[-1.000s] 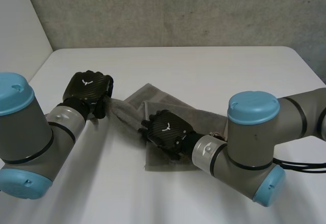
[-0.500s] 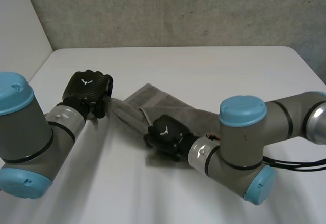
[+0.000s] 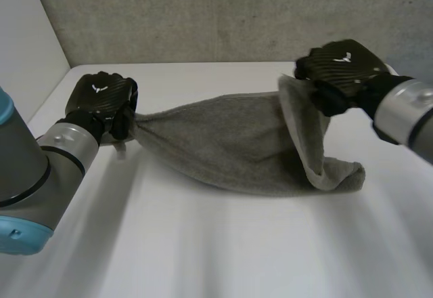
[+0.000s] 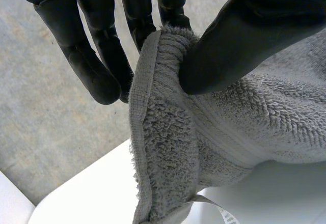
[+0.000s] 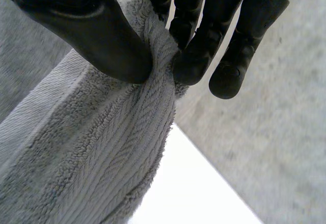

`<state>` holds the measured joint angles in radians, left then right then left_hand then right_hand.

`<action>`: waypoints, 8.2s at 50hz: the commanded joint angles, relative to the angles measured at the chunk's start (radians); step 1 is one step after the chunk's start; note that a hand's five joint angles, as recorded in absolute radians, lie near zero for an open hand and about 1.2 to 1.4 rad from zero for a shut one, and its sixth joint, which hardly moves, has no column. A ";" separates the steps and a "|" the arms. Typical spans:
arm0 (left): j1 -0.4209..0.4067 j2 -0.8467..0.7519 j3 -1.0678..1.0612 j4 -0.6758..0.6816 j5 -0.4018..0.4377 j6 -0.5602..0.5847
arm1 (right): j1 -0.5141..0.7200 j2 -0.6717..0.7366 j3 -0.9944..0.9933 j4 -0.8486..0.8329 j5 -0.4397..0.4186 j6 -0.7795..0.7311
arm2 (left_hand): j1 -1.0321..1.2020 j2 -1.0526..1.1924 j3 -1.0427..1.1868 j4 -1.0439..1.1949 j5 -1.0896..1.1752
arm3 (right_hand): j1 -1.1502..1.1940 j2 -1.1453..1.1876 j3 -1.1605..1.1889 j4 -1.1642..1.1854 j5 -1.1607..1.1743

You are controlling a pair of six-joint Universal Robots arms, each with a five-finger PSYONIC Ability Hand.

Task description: Fold the towel.

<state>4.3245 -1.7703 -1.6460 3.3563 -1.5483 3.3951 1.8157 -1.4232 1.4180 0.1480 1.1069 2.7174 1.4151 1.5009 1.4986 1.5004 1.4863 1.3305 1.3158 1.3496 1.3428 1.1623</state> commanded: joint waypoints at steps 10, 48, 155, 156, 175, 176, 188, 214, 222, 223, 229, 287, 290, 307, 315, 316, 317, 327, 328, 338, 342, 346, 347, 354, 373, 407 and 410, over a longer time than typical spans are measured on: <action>-0.013 -0.194 0.135 -0.028 -0.001 0.050 | -0.104 0.139 -0.066 0.207 -0.105 -0.296 | -0.071 -0.157 -0.155 -0.157 -0.317 | 0.066 0.080 0.047 0.054 0.059; 0.049 -0.205 0.170 0.100 0.002 -0.056 | -0.240 0.236 -0.062 -0.423 -0.680 0.243 | -0.083 -0.169 -0.167 -0.168 -0.329 | 0.066 0.080 0.047 0.054 0.059; -0.002 -0.103 0.023 0.086 -0.009 -0.013 | 0.048 0.025 0.490 -0.470 0.447 -0.073 | -0.036 -0.122 -0.120 -0.122 -0.282 | -0.020 -0.006 -0.039 -0.032 -0.026; -0.002 -0.103 0.023 0.086 -0.009 -0.013 | 0.048 0.024 0.490 -0.470 0.447 -0.073 | -0.036 -0.122 -0.120 -0.121 -0.282 | -0.018 -0.004 -0.037 -0.031 -0.025; 0.004 0.198 0.063 0.072 -0.009 -0.017 | -0.111 -0.247 0.081 -0.123 0.185 -0.102 | -0.019 -0.105 -0.102 -0.104 -0.265 | 0.066 0.080 0.047 0.054 0.059; 0.004 0.221 0.081 0.068 -0.006 -0.017 | -0.111 -0.249 0.029 -0.098 0.185 -0.102 | -0.019 -0.105 -0.102 -0.104 -0.265 | 0.066 0.080 0.047 0.054 0.059; 0.026 0.118 0.307 -0.123 -0.004 -0.010 | -0.170 -0.097 -0.251 0.151 0.126 -0.191 | -0.019 -0.105 -0.102 -0.104 -0.265 | 0.066 0.080 0.047 0.054 0.059; 0.023 -0.382 0.716 0.197 -0.009 0.222 | -0.038 0.383 -0.449 -0.570 0.340 -0.351 | -0.019 -0.105 -0.102 -0.104 -0.265 | 0.066 0.080 0.047 0.054 0.059; 0.055 -0.233 0.620 0.322 0.002 -0.066 | -0.039 0.278 -0.323 -0.758 0.332 -0.328 | -0.019 -0.105 -0.102 -0.104 -0.265 | 0.066 0.080 0.047 0.054 0.059; 0.066 -0.221 0.606 0.318 0.016 -0.107 | -0.039 0.277 -0.323 -0.759 0.332 -0.327 | -0.019 -0.105 -0.102 -0.104 -0.265 | 0.066 0.080 0.047 0.054 0.059; 0.078 -0.225 0.528 0.272 0.071 -0.135 | -0.050 0.248 -0.238 -0.680 0.292 -0.311 | -0.019 -0.105 -0.102 -0.104 -0.265 | 0.066 0.080 0.047 0.054 0.059; 0.101 0.157 -0.198 -0.046 0.154 0.306 | -0.227 -0.122 0.170 0.275 0.037 -0.646 | -0.095 -0.181 -0.178 -0.180 -0.341 | 0.066 0.080 0.047 0.054 0.059; 0.089 0.048 -0.152 -0.044 0.149 0.339 | -0.214 -0.010 0.125 0.277 0.053 -0.650 | -0.095 -0.181 -0.178 -0.180 -0.341 | 0.066 0.080 0.047 0.054 0.059; 0.037 -0.518 0.430 -0.035 0.096 0.411 | -0.115 0.504 -0.241 -0.107 0.226 -0.597 | -0.098 -0.183 -0.181 -0.183 -0.343 | 0.066 0.080 0.047 0.054 0.059; 0.035 -0.672 0.591 0.118 0.085 0.474 | -0.076 0.625 -0.263 -0.425 0.248 -0.605 | -0.136 -0.222 -0.219 -0.221 -0.382 | 0.066 0.080 0.047 0.054 0.059; 0.035 -0.692 0.601 0.149 0.085 0.495 | -0.076 0.626 -0.263 -0.426 0.248 -0.605 | -0.153 -0.239 -0.237 -0.239 -0.399 | 0.066 0.080 0.047 0.054 0.059; 0.035 -0.692 0.601 0.149 0.085 0.495 | -0.073 0.647 -0.266 -0.467 0.249 -0.604 | -0.153 -0.239 -0.237 -0.239 -0.399 | 0.066 0.080 0.047 0.054 0.059; 0.035 -0.776 0.628 0.236 0.096 0.563 | -0.058 0.724 -0.281 -0.528 0.258 -0.604 | -0.762 -0.848 -0.846 -0.848 -1.008 | -0.083 -0.068 -0.102 -0.095 -0.089; 0.035 -0.776 0.627 0.236 0.096 0.563 | -0.058 0.725 -0.284 -0.528 0.263 -0.601 | -0.764 -0.850 -0.848 -0.849 -1.010 | -0.661 -0.647 -0.680 -0.674 -0.668; 0.033 -0.718 0.583 0.242 0.099 0.559 | -0.056 0.693 -0.269 -0.525 0.275 -0.590 | -1.237 -1.323 -1.320 -1.322 -1.483 | -1.156 -1.141 -1.175 -1.168 -1.162; 0.033 -0.687 0.580 0.249 0.093 0.550 | -0.056 0.594 -0.228 -0.525 0.275 -0.550 | -1.237 -1.323 -1.320 -1.322 -1.483 | -1.156 -1.141 -1.175 -1.168 -1.162; 0.049 -0.617 0.546 0.252 0.091 0.483 | -0.059 0.524 -0.189 -0.525 0.274 -0.482 | -1.237 -1.323 -1.320 -1.322 -1.483 | -1.156 -1.141 -1.175 -1.168 -1.162; 0.049 -0.617 0.546 0.252 0.091 0.483 | -0.065 0.488 -0.173 -0.524 0.277 -0.446 | -1.237 -1.323 -1.320 -1.322 -1.483 | -1.156 -1.141 -1.175 -1.168 -1.162; 0.070 -0.534 0.479 0.256 0.134 0.320 | -0.072 0.365 -0.114 -0.507 0.275 -0.314 | -1.237 -1.323 -1.320 -1.322 -1.483 | -1.156 -1.141 -1.175 -1.168 -1.162; 0.093 -0.856 0.798 0.357 0.145 0.490 | -0.059 0.300 0.053 -0.418 0.266 -0.314 | -1.228 -1.314 -1.312 -1.313 -1.474 | -1.156 -1.141 -1.175 -1.168 -1.162; 0.153 -0.633 0.552 0.322 0.246 0.345 | -0.110 0.168 0.157 -0.371 0.186 -0.289 | -1.219 -1.305 -1.303 -1.304 -1.465 | -1.156 -1.141 -1.175 -1.168 -1.162; 0.173 -0.600 0.539 0.305 0.246 0.268 | -0.136 0.168 0.153 -0.337 0.159 -0.251 | -1.222 -1.308 -1.306 -1.307 -1.468 | -1.156 -1.141 -1.175 -1.168 -1.162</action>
<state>4.4667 -2.4300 -1.0816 3.6837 -1.2981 3.8003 1.7233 -1.2487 1.5749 -0.2428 1.3192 2.4108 0.2744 0.2602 0.2482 0.2659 0.2192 0.2331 0.2569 0.2541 0.2555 0.0586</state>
